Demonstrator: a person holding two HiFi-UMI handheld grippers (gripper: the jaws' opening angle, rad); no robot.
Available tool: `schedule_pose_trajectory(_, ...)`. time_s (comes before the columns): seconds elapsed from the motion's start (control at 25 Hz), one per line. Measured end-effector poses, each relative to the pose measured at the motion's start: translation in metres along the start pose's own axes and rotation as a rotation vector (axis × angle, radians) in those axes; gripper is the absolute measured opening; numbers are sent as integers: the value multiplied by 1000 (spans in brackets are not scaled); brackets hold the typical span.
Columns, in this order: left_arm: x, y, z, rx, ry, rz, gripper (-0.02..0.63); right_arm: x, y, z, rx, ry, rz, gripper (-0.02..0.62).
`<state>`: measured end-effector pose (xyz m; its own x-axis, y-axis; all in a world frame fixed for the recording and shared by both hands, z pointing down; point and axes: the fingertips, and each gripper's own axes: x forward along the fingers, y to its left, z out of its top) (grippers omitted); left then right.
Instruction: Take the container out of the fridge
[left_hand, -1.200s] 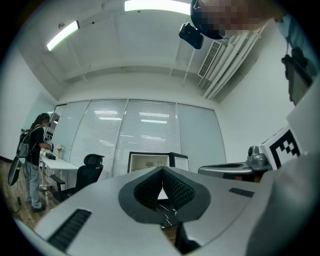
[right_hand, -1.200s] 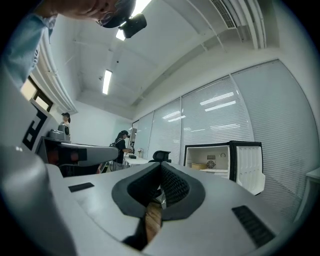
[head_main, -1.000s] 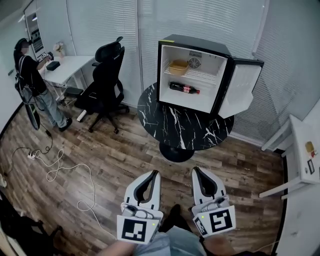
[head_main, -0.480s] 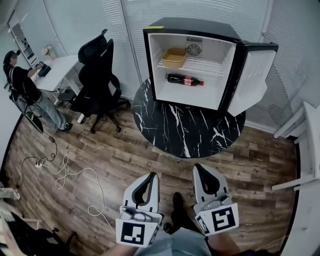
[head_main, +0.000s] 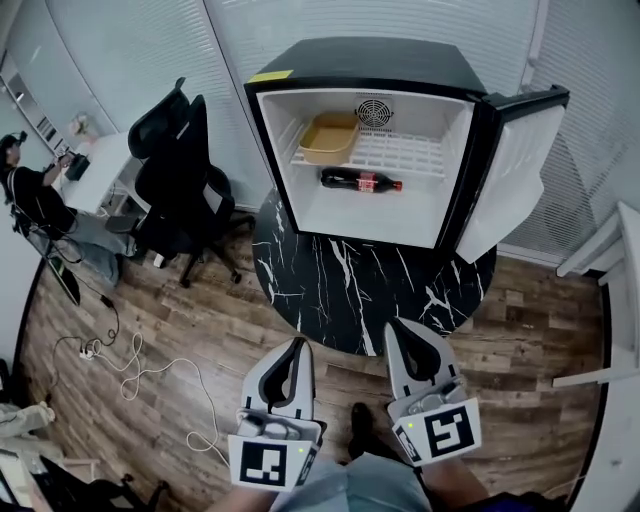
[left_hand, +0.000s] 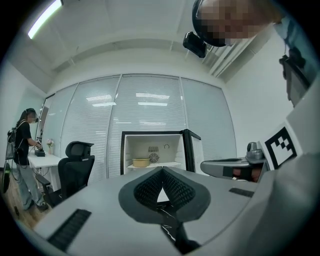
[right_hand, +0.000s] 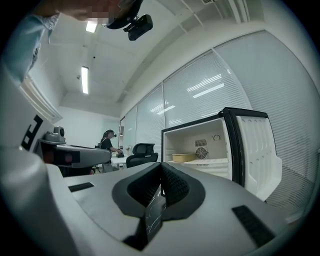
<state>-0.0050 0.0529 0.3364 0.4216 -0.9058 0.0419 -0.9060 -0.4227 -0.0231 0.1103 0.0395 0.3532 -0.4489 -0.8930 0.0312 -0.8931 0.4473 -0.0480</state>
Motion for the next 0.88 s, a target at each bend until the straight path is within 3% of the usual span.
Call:
schedule_pose_trajectory(0.4, 47, 27, 34, 27, -62, 42, 14, 56, -22, 35, -36, -49, 51, 14)
schedule_pose_trajectory(0.64, 69, 55, 24, -6, -64, 59, 14, 91, -21, 24, -53, -18, 65, 14)
schedule_pose_trajectory(0.88, 114, 97, 19, -13, -71, 25, 14, 149, -29, 19, -75, -2, 35, 14)
